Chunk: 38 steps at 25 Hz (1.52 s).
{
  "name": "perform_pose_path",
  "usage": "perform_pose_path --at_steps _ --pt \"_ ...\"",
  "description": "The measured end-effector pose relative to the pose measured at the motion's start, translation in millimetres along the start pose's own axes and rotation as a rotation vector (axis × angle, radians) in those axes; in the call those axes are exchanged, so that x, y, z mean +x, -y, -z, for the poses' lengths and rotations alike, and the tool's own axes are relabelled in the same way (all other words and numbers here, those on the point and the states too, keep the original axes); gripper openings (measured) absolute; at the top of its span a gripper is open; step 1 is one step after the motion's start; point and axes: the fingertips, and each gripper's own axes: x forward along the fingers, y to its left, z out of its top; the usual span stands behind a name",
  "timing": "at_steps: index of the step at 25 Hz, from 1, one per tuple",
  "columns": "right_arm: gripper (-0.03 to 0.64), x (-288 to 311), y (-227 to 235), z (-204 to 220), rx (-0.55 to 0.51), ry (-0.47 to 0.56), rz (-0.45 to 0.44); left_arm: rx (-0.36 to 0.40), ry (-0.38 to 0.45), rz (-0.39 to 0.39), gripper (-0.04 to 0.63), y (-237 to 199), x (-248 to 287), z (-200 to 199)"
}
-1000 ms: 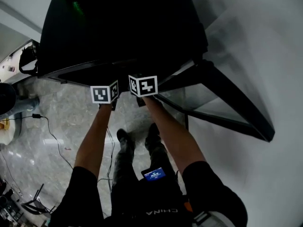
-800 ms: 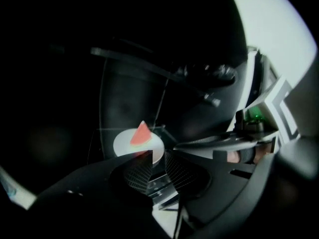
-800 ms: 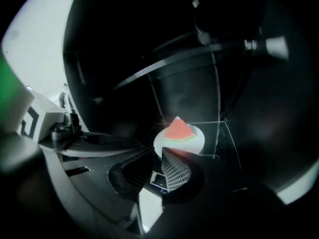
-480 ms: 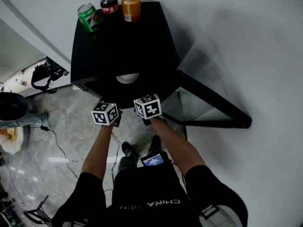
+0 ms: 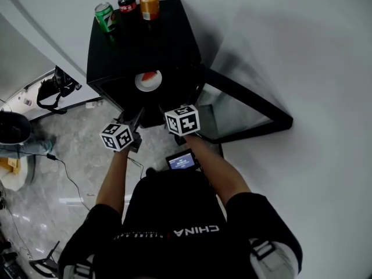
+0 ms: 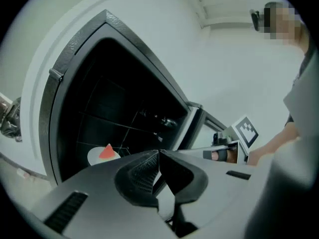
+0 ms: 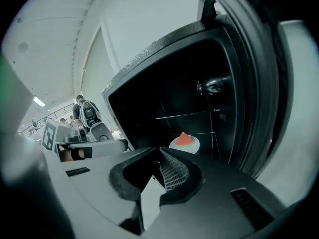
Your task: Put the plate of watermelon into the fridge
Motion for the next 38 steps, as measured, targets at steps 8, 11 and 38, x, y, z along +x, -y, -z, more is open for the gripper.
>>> perform_pose_path --at_steps 8,11,38 --pt "0.032 -16.0 -5.3 -5.0 -0.024 0.011 -0.028 0.015 0.011 0.028 0.012 24.4 -1.6 -4.2" --pt "0.032 -22.8 -6.4 -0.3 -0.024 0.005 -0.059 0.000 0.031 0.033 0.012 36.0 -3.0 -5.0" --pt "0.029 -119.0 -106.9 127.3 0.034 -0.040 -0.049 -0.040 -0.024 -0.015 0.012 107.9 -192.9 107.5"
